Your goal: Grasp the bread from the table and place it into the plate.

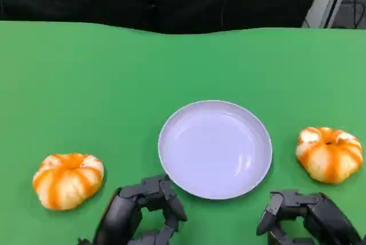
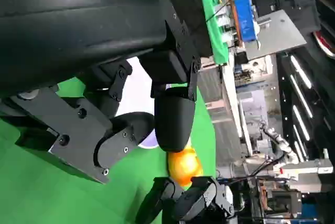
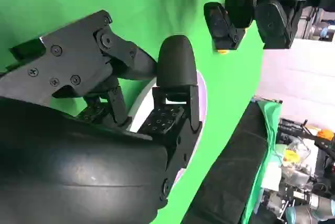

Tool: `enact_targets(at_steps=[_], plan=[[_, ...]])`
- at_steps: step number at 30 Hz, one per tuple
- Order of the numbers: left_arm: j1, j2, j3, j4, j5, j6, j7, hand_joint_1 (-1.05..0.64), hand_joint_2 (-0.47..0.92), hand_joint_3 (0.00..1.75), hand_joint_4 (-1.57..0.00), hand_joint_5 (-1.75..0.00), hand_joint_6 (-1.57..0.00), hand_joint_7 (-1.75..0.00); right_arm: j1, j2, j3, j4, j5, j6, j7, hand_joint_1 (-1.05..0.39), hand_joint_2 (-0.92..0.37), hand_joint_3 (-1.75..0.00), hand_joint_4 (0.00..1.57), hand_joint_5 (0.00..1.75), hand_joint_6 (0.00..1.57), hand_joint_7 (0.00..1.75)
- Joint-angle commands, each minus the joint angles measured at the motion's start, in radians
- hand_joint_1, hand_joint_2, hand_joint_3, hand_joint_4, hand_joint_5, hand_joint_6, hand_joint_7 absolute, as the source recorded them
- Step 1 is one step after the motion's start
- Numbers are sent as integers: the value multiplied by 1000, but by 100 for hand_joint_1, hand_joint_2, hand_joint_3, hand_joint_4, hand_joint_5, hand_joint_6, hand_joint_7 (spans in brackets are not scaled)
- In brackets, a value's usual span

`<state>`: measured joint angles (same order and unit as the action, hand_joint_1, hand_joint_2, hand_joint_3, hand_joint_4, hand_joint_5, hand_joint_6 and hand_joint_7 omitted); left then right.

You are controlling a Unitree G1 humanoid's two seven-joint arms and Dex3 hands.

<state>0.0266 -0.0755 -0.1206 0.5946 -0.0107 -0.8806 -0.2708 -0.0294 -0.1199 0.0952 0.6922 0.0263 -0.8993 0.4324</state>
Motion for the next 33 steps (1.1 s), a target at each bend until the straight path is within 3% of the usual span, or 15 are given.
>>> enact_targets(at_steps=[1, 26, 27, 28, 29, 31, 33], plan=[[-7, 10, 7, -8, -5, 5, 10, -7, 56, 111, -83, -163, -88, -134, 0, -12, -10, 1, 12, -1, -1, -14, -62, -93, 81, 146, 84, 116], [-11, 8, 17, -5, 1, -9, 20, -7, 56, 108, -82, -160, -88, -131, 0, -10, -9, 2, 16, 1, 3, -13, -64, -91, 81, 146, 85, 116], [-12, 8, 21, -8, 9, -15, 30, -11, 63, 93, -86, -130, -94, -96, -1, -10, -9, 2, 16, 3, 3, -13, -64, -91, 82, 146, 85, 116], [-12, 8, 23, -9, 15, -18, 37, -14, 72, 74, -92, -103, -109, -52, -1, -9, -8, 3, 16, 3, 3, -13, -64, -91, 82, 146, 85, 116], [-16, 11, 26, -11, 20, -28, 42, -15, 75, 66, -94, -93, -116, -34, -2, -10, -8, 1, 8, 7, -3, -13, -64, -91, 82, 146, 85, 116], [-20, 16, 27, -11, 23, -39, 46, -24, 88, 32, -100, -38, -109, -8, -2, -10, -8, -2, -1, 11, -12, -14, -64, -91, 82, 146, 85, 116], [-22, 17, 26, -10, 25, -43, 49, -26, 91, 23, -103, -23, -107, -2, -2, -11, -8, -3, -4, 13, -15, -14, -64, -91, 83, 146, 85, 116]])
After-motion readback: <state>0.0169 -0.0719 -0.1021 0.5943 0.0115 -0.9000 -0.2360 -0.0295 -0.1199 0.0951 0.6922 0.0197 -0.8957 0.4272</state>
